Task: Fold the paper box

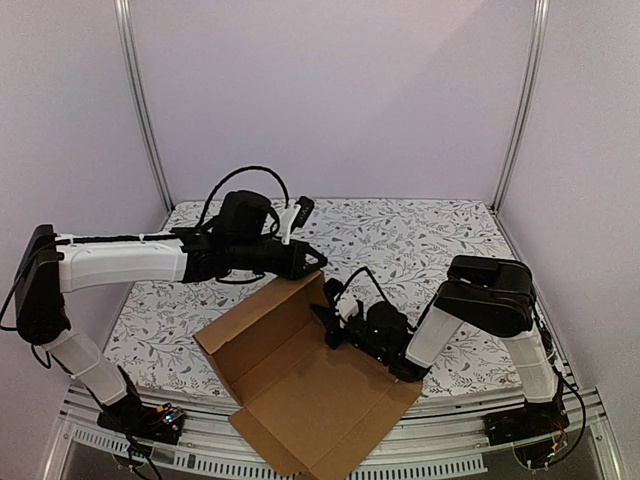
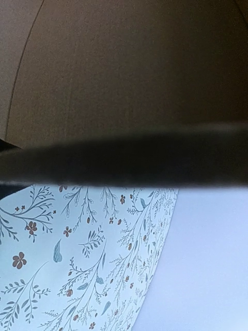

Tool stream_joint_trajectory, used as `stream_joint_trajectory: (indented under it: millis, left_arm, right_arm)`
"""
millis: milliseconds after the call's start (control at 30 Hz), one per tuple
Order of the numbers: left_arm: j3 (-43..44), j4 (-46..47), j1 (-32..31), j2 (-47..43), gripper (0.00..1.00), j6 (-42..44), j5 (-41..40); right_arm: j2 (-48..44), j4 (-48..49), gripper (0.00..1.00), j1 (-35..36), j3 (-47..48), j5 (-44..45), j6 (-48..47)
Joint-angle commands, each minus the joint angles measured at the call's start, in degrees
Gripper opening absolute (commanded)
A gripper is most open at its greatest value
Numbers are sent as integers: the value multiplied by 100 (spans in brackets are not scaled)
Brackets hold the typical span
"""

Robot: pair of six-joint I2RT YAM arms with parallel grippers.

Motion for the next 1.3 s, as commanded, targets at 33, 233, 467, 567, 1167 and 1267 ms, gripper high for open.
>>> stream_joint_trajectory:
  millis: [33,233,467,567,1167,1267]
  left_arm:
    - [-41,-575,-163,6,0,-251,-257]
    - [-23,-596,-398,-5,0,-377,-518]
    - [-17,-617,-464,3,0,-410,-656]
    - [-23,-619,-474,3,0,-425,-673]
    - [-6,-737,-504,-50,0,-506,-817]
    - [1,-750,-509,-41,0,-506,-835]
  right_arm:
    - [-123,276,0,-12,-15,46,-66]
    - [-251,276,22,-5,10,133,-38]
    - [-406,271,23,-3,73,190,-126]
    - [-422,271,15,-2,101,189,-127]
    - [-425,271,22,31,200,383,-153]
    - [-527,271,23,33,217,396,-381]
